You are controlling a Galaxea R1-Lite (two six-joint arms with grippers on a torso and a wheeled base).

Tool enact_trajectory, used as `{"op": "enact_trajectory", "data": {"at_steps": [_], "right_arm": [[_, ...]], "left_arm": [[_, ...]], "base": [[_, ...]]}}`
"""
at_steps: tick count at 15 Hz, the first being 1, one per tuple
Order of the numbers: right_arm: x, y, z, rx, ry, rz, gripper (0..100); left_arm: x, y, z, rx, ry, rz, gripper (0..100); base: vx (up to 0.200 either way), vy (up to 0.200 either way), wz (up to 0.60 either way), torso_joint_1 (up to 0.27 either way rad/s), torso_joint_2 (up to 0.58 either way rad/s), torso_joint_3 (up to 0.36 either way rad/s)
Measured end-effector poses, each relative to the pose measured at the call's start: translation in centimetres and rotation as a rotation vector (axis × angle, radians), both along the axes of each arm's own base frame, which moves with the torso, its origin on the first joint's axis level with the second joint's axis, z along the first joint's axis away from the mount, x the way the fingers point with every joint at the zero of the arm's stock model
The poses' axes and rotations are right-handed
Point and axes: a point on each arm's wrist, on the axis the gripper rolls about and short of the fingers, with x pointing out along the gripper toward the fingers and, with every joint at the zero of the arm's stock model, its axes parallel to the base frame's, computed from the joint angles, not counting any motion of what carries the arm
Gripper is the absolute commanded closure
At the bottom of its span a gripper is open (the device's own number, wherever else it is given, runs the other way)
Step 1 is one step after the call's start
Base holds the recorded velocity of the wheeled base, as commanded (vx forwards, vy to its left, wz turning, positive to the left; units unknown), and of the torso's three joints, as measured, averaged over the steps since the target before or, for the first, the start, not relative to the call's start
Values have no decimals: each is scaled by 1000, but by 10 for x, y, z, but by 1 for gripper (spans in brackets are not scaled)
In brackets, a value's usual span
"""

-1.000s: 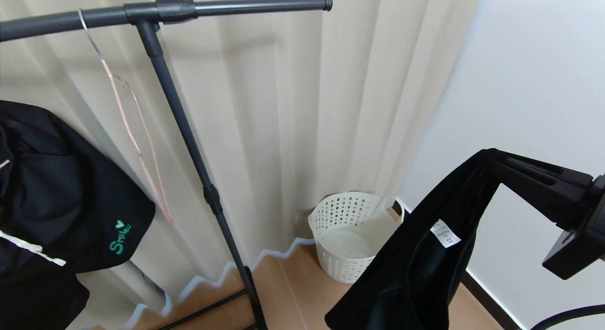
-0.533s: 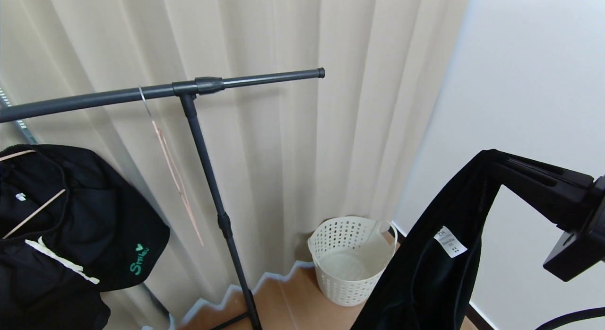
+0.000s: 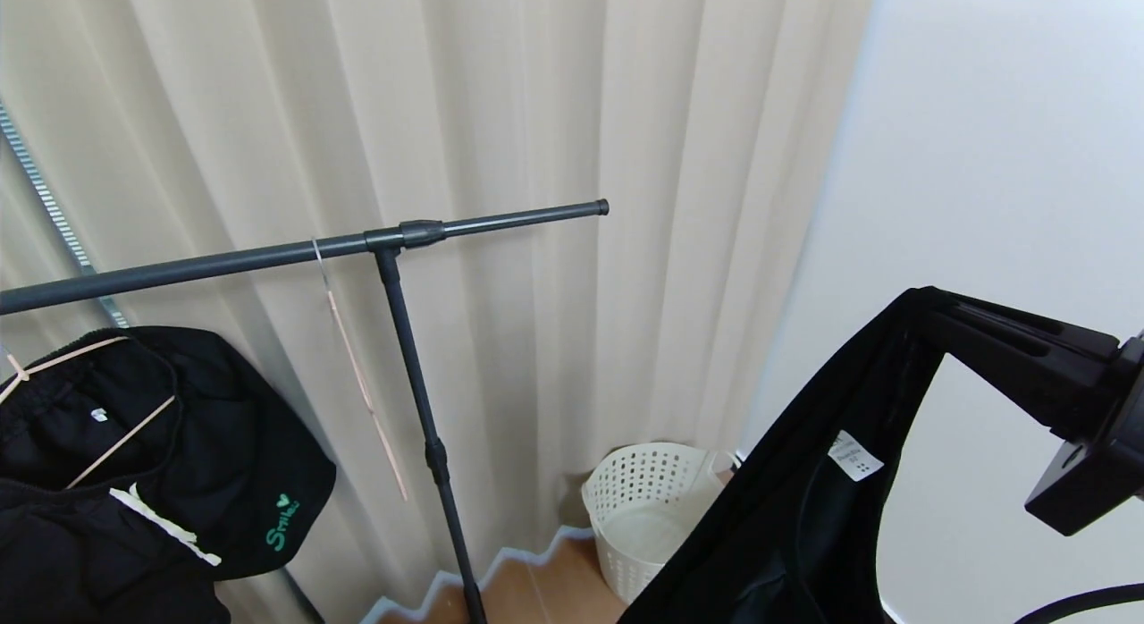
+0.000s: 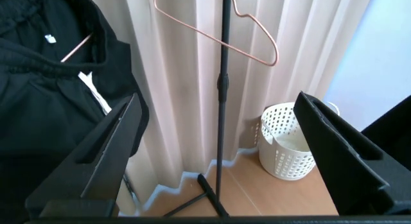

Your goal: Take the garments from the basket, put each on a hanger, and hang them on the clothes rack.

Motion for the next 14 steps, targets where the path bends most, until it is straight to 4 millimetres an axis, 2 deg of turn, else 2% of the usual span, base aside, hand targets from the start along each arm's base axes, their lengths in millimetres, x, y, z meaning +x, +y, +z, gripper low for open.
{"op": "enact_trajectory", "data": {"at_steps": [3, 5, 13, 14], "right_arm": [[0, 0, -1, 0, 0, 0, 100], [0, 0, -1, -1, 0, 0, 100], [0, 0, -3, -6, 4, 0, 100], [0, 0, -2, -4, 3, -1, 100]], "left_arm": [[0, 0, 0, 0, 0, 1, 0], [0, 0, 0, 1, 0, 0, 0], [0, 0, 0, 1, 0, 0, 0], [0, 0, 0, 1, 0, 0, 0]], "base": [[0, 0, 0, 146, -316, -165], [0, 0, 0, 18, -33, -13], [0, 0, 600, 10, -3, 0], [0, 0, 0, 0, 0, 0]]}}
